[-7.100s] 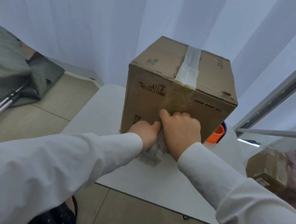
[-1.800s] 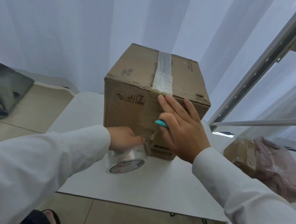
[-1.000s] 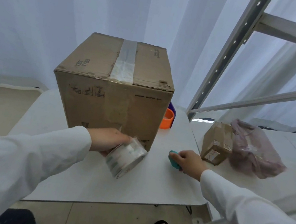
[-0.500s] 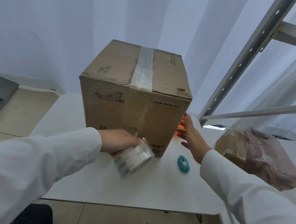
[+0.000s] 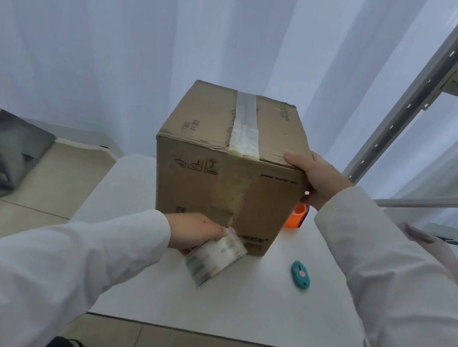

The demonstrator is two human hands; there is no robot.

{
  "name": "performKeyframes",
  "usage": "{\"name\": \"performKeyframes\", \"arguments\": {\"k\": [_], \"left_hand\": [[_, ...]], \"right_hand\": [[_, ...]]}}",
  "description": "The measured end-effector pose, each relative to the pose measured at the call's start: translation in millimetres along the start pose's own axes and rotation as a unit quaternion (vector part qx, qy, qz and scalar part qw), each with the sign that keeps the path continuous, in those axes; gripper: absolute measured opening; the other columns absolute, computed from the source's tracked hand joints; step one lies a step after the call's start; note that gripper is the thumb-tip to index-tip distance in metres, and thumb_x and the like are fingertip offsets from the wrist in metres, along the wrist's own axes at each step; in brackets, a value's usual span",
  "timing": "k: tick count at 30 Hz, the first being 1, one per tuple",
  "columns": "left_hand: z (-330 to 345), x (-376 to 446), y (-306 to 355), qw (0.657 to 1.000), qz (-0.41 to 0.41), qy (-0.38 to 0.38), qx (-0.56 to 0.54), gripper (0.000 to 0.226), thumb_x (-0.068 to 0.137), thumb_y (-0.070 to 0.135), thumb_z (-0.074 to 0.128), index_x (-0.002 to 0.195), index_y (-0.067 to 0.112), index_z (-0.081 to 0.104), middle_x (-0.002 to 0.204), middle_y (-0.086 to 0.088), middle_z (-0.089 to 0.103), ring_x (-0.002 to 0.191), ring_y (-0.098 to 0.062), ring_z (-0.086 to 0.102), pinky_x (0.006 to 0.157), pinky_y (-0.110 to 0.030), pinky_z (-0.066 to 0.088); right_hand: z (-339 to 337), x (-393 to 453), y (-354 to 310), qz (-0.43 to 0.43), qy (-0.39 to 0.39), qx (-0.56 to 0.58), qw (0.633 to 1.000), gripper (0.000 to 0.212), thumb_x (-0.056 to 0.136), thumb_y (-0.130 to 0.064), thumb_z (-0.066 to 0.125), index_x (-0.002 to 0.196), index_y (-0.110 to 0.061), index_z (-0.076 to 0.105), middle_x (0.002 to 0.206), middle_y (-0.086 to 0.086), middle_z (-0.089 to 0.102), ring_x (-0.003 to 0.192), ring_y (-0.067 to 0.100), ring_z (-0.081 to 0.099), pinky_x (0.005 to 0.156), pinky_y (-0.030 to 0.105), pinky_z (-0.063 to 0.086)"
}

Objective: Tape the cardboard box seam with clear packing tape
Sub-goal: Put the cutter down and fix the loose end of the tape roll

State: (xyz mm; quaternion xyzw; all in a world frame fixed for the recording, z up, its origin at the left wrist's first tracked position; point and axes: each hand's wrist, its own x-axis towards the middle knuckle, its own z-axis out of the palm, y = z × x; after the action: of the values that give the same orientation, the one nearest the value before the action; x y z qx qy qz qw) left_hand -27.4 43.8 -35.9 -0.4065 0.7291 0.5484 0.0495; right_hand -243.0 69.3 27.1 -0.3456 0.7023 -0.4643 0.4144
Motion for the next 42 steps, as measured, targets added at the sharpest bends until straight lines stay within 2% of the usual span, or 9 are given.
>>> {"name": "performKeyframes", "arguments": {"k": [11,14,17,19,21,24,30,37,42], "left_hand": [[-5,-6,0,0.998,0.025,0.028,-0.047,0.028,0.097,0.031,0.035,0.089,0.020,0.059,0.083,0.001,0.062,0.077,-0.013,0.060,0.078,-0.025,0.050],[-8,-8,-3,0.999,0.022,0.025,-0.043,0.029,0.097,0.032,0.035,0.091,0.018,0.060,0.087,-0.001,0.063,0.083,-0.018,0.061,0.082,-0.027,0.051],[-12,-9,-5,0.998,0.019,0.032,-0.040,0.031,0.097,0.033,0.035,0.100,0.015,0.060,0.088,0.000,0.064,0.080,-0.014,0.062,0.077,-0.021,0.050],[-15,-9,-6,0.998,0.024,0.033,-0.047,0.031,0.097,0.033,0.034,0.100,0.015,0.059,0.085,0.001,0.063,0.077,-0.012,0.061,0.073,-0.018,0.049],[-16,-9,-4,0.997,0.030,0.036,-0.065,0.029,0.098,0.031,0.034,0.101,0.015,0.058,0.083,0.001,0.062,0.077,-0.014,0.060,0.073,-0.020,0.049],[-18,-12,-4,0.995,0.034,0.041,-0.079,0.025,0.097,0.026,0.035,0.097,0.014,0.056,0.080,0.001,0.060,0.072,-0.013,0.058,0.067,-0.020,0.049],[-20,-21,-13,0.997,0.032,0.028,-0.063,0.026,0.095,0.026,0.036,0.082,0.020,0.057,0.080,0.000,0.059,0.074,-0.014,0.057,0.072,-0.024,0.049],[-26,-34,-21,0.996,0.020,0.041,-0.082,0.025,0.095,0.022,0.036,0.080,0.018,0.056,0.076,0.000,0.055,0.067,-0.012,0.054,0.064,-0.021,0.049],[-27,-41,-16,0.983,0.064,0.042,-0.168,0.024,0.095,0.022,0.042,0.087,0.015,0.064,0.075,0.000,0.065,0.062,-0.009,0.064,0.062,-0.023,0.057]], "right_hand": [[29,13,-4,0.005,-0.019,0.017,1.000,0.064,0.068,-0.043,0.071,0.125,-0.026,0.048,0.114,0.001,0.064,0.092,0.020,0.063,0.080,0.040,0.053],[35,8,-16,-0.021,0.062,-0.117,0.991,0.081,0.064,-0.047,0.067,0.134,-0.019,0.039,0.131,0.005,0.052,0.114,0.026,0.054,0.098,0.042,0.044],[48,-12,-36,-0.229,0.203,-0.313,0.899,0.061,0.088,-0.031,0.048,0.142,-0.012,0.026,0.147,0.007,0.032,0.135,0.025,0.031,0.111,0.041,0.026],[69,-27,-44,-0.311,0.122,-0.365,0.869,0.046,0.094,-0.031,0.041,0.136,-0.013,0.038,0.144,0.006,0.041,0.132,0.025,0.036,0.108,0.038,0.026],[84,-31,-36,-0.310,0.025,-0.480,0.820,0.052,0.093,-0.046,0.039,0.136,-0.017,0.039,0.144,0.004,0.041,0.132,0.024,0.037,0.107,0.039,0.027],[90,-25,-19,-0.329,0.050,-0.611,0.718,0.068,0.087,-0.058,0.044,0.142,-0.022,0.028,0.152,0.003,0.029,0.139,0.021,0.027,0.113,0.043,0.022],[94,-24,8,-0.402,0.145,-0.611,0.666,0.075,0.075,-0.053,0.064,0.135,-0.016,0.039,0.139,0.007,0.047,0.126,0.028,0.043,0.103,0.043,0.032],[98,-23,21,-0.398,0.160,-0.623,0.654,0.089,0.059,-0.050,0.077,0.130,-0.016,0.035,0.128,0.012,0.050,0.116,0.032,0.047,0.101,0.046,0.034],[75,-52,5,-0.471,0.147,-0.432,0.755,0.050,0.081,-0.029,0.062,0.125,-0.013,0.047,0.117,0.007,0.054,0.106,0.021,0.047,0.091,0.026,0.034]]}}
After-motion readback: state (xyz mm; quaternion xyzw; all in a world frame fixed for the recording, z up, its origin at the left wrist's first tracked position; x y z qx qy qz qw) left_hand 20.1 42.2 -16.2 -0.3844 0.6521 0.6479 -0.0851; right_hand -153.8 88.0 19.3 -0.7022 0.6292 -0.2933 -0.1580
